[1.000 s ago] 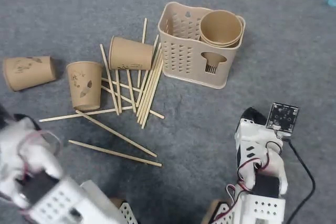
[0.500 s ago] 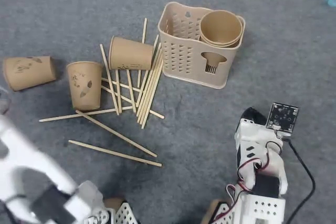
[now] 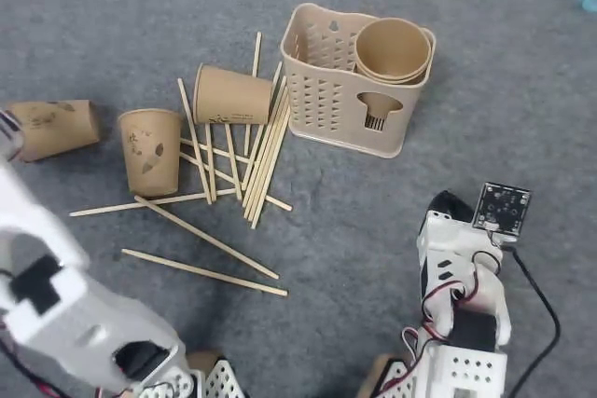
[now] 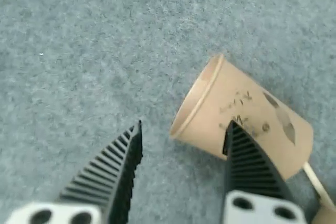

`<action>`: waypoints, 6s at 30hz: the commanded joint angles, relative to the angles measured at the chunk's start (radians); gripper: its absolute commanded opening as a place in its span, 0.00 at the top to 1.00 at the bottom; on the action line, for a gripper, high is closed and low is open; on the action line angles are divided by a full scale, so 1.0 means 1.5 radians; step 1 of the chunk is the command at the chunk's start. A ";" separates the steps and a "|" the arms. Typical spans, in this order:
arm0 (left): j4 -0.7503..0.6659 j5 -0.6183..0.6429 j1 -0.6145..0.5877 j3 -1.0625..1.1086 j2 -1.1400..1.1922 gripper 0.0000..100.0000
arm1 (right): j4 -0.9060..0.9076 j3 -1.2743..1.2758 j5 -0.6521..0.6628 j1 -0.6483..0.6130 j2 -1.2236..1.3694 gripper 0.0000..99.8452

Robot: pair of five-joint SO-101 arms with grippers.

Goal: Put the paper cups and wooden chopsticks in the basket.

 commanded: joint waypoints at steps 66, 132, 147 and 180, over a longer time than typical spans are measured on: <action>0.176 0.286 0.248 -0.297 0.207 0.99 | 0.064 0.014 0.090 -0.062 -0.007 0.99; 0.311 -0.072 0.959 -0.504 -0.195 0.99 | 0.084 0.014 0.092 -0.066 -0.006 0.99; 0.279 -0.072 0.944 -0.766 0.176 0.99 | 0.081 0.014 0.093 -0.067 -0.006 0.99; 0.368 -0.077 0.957 -0.782 0.215 0.99 | 0.067 0.014 0.093 -0.066 -0.006 0.99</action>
